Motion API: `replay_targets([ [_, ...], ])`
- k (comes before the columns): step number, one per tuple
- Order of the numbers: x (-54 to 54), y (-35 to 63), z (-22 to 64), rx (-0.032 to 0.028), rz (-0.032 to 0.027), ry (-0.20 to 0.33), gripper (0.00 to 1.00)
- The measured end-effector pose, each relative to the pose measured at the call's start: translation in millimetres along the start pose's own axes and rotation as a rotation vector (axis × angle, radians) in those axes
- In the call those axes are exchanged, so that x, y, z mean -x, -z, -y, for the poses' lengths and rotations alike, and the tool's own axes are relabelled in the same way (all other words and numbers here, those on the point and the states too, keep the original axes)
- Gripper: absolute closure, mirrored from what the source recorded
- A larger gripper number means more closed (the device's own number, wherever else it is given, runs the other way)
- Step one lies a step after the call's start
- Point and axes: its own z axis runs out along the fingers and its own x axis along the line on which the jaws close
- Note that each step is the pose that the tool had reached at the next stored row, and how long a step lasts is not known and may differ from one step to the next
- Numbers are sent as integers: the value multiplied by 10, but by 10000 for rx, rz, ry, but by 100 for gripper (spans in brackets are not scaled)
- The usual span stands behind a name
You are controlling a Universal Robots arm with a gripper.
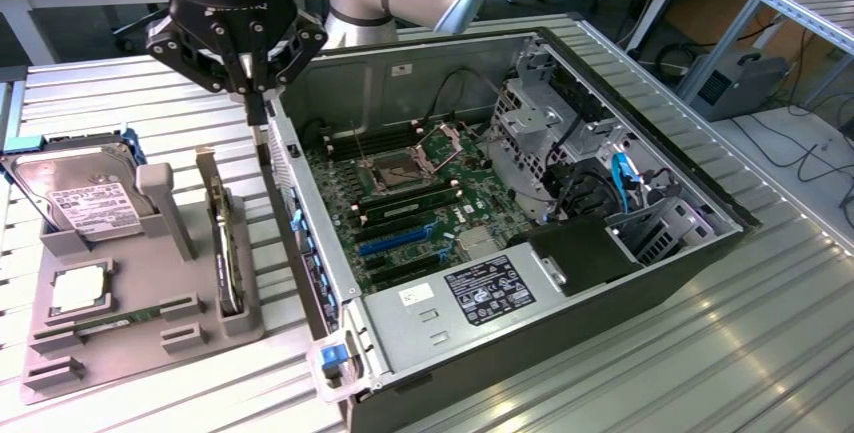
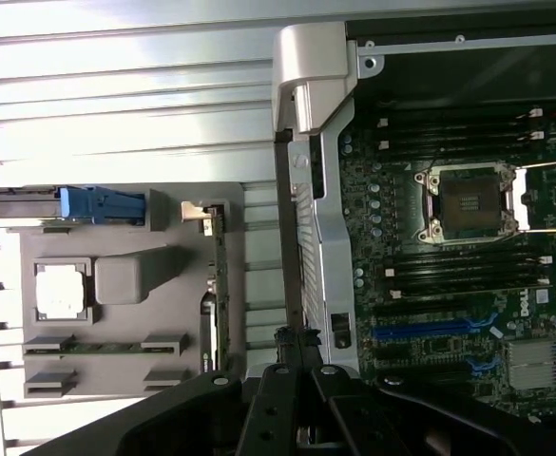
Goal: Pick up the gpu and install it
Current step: 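Reach for the gpu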
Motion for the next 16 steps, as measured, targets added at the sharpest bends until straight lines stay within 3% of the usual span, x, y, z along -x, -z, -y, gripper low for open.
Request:
replay_targets([
  [16,-33,1,3,0,0,1,89],
])
